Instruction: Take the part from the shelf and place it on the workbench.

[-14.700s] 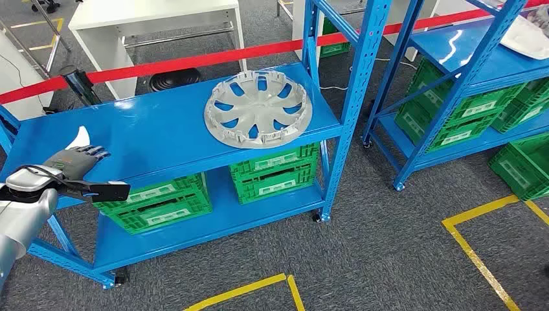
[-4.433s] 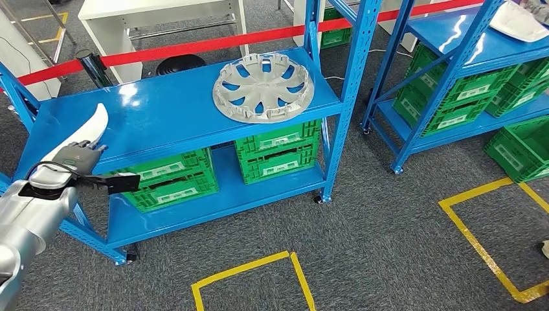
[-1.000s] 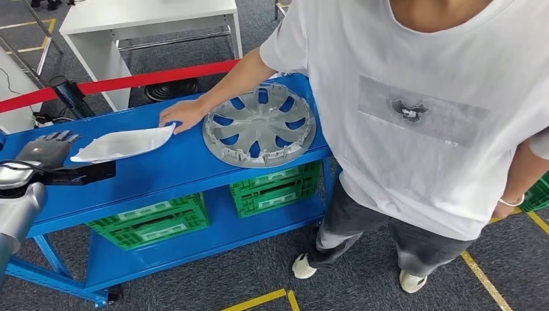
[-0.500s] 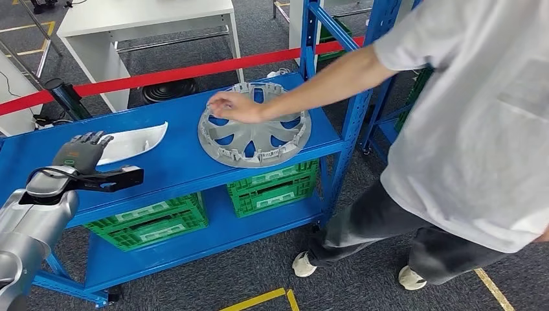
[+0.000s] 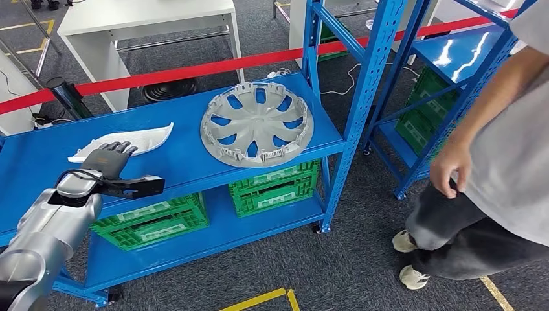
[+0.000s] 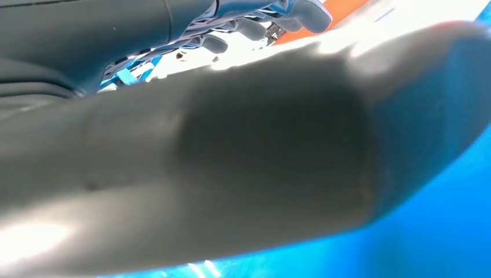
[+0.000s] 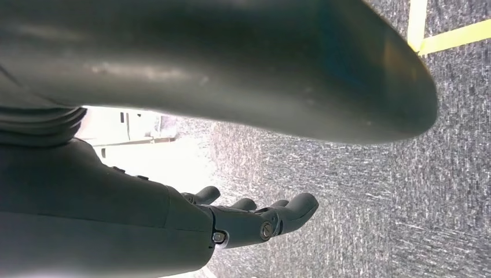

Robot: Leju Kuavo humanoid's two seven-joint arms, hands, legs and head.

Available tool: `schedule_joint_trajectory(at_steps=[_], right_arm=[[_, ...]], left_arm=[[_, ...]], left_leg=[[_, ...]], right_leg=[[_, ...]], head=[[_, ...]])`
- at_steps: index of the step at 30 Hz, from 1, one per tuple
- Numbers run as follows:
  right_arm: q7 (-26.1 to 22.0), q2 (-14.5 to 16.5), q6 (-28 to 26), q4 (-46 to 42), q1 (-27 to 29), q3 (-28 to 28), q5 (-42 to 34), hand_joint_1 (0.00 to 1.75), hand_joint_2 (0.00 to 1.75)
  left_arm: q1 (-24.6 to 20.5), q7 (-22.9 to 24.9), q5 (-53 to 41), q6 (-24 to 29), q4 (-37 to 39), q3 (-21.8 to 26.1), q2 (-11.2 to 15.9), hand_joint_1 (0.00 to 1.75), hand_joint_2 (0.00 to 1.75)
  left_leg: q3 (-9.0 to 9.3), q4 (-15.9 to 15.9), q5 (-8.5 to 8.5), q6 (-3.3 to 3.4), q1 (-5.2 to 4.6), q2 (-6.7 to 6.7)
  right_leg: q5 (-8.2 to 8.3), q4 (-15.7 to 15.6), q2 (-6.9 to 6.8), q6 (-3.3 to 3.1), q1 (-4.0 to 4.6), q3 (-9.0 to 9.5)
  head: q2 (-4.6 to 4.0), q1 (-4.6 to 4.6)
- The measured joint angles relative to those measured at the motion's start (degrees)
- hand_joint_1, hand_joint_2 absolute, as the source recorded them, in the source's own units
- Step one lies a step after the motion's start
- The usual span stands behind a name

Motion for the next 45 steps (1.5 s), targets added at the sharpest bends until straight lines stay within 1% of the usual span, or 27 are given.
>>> schedule_joint_trajectory(at_steps=[12,18,22,34,45], right_arm=[[0.0,0.0,0.01,0.0,0.01,-0.55,0.38,0.0,0.0],[0.0,0.0,0.19,0.0,0.02,-0.54,1.11,0.0,0.0],[0.0,0.0,0.28,0.0,0.02,-0.54,1.24,0.0,0.0],[0.0,0.0,0.1,0.0,-0.02,-0.55,1.18,0.0,0.0],[0.0,0.0,0.07,0.0,-0.05,-0.6,1.08,0.0,0.0]], left_arm=[[-0.13,0.83,-0.4,-0.86,0.4,-1.26,-0.23,0.0,0.0],[-0.38,1.72,-0.25,-0.14,0.44,-1.57,0.2,0.0,0.0],[-1.34,2.75,-0.16,-0.67,0.48,-1.51,0.59,0.0,1.75],[-1.99,3.09,-0.03,-3.33,1.22,-1.09,0.24,0.0,1.75],[-1.92,3.87,-0.04,-3.24,1.41,-1.02,-0.38,0.0,1.75]], left_leg=[[0.0,-0.01,-0.01,0.01,0.0,0.0],[0.0,0.0,0.0,0.01,0.0,0.0],[-0.01,0.0,0.0,0.01,0.0,-0.01],[-0.01,0.0,-0.01,0.01,0.0,-0.01],[-0.01,0.0,-0.01,0.01,0.0,-0.02]], right_leg=[[0.0,-0.01,0.0,0.0,0.01,0.0],[0.0,0.0,0.0,0.0,0.01,0.0],[0.0,-0.01,-0.01,0.0,0.01,0.01],[0.0,-0.01,-0.01,0.0,0.0,0.01],[0.0,-0.01,-0.01,0.0,0.0,0.02]], head=[[0.0,-0.01],[0.0,0.0],[0.0,0.0],[0.0,-0.01],[0.0,0.0]])
